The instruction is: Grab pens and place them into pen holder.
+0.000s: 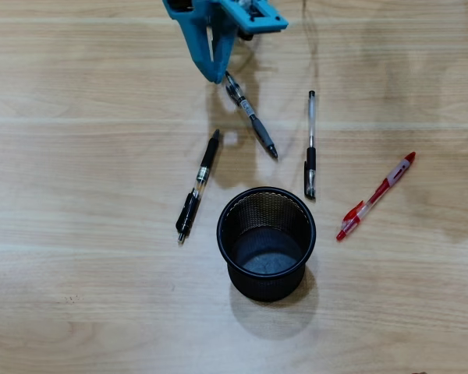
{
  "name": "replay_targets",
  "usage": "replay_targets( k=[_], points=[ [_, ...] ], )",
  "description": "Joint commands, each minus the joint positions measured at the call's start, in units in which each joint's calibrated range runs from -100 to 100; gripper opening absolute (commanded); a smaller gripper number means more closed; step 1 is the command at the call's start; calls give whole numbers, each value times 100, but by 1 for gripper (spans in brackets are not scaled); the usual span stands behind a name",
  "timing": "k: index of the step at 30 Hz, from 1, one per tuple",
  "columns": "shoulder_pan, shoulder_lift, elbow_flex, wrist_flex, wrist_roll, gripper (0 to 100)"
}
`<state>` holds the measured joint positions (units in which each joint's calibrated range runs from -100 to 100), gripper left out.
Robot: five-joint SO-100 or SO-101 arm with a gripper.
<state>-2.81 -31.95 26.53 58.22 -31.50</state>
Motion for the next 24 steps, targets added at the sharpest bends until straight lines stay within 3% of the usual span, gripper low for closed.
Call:
replay_targets(
  k=[1, 8, 17, 24],
  points=[
    [-7, 609, -1250, 752, -505, 2],
    [84, 1628, -2979, 2383, -1337, 2],
    [185, 2069, -3133, 2428, -2097, 2],
    [176, 3488, -3884, 2410, -2133, 2]
  ],
)
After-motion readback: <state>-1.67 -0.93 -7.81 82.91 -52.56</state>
